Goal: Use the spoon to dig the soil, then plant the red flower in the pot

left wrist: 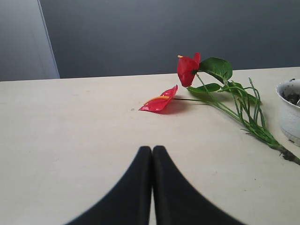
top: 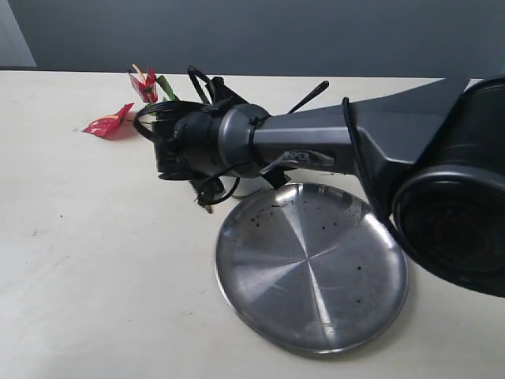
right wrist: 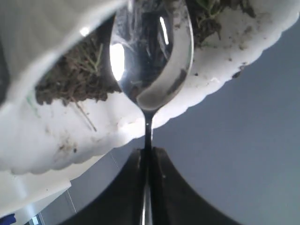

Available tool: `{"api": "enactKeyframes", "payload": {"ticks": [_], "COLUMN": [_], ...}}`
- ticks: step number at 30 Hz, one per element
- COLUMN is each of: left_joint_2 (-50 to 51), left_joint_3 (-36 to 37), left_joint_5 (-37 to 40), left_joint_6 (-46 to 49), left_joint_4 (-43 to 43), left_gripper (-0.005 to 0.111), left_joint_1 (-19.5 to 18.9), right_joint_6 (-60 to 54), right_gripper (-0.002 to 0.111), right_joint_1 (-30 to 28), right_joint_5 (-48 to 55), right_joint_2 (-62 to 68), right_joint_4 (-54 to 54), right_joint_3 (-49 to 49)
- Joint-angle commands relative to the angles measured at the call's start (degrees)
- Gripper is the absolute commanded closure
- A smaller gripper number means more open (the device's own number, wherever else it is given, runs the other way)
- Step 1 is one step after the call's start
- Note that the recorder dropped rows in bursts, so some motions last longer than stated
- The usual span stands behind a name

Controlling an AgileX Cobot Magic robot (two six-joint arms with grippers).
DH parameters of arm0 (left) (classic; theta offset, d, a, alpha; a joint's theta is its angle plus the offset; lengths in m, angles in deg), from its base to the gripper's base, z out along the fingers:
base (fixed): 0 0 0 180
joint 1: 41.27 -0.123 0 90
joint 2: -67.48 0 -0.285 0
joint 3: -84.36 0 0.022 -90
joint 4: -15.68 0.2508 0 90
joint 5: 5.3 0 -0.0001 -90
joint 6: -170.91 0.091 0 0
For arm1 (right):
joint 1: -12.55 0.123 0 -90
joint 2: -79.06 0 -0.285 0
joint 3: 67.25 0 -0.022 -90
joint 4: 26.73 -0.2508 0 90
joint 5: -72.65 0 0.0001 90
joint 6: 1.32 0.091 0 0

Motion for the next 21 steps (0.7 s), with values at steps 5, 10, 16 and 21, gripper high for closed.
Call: {"api": "enactKeyframes", "payload": {"ticks": [5, 10, 16, 21], "left_joint_2": [0.30, 0.30, 0.30, 0.30], "left_joint_3": [-0.15, -0.15, -0.15, -0.15], "left_joint_5": [-0.52, -0.52, -0.52, -0.52], "left_joint_6": [-0.05, -0.05, -0.05, -0.05], "left_joint_4": [-0.14, -0.14, -0.14, -0.14], "left_gripper": [0.105, 0.105, 0.105, 0.105], "left_joint_1": [0.25, 0.25, 0.25, 0.25], "right_joint_6": [3.43, 6.17, 6.32, 11.86], "right_gripper": [0.109, 0.109, 0.109, 0.109], "right_joint_1": [0.54, -0.50, -6.25, -10.64], "right_joint_5": [1.87, 2.02, 4.14, 4.39], "right_joint_2": [0.44, -2.44, -8.65, -12.32], "right_joint_4": [5.59, 4.79, -6.86, -23.85], "right_joint_3": [-0.27, -0.27, -0.27, -0.27]}}
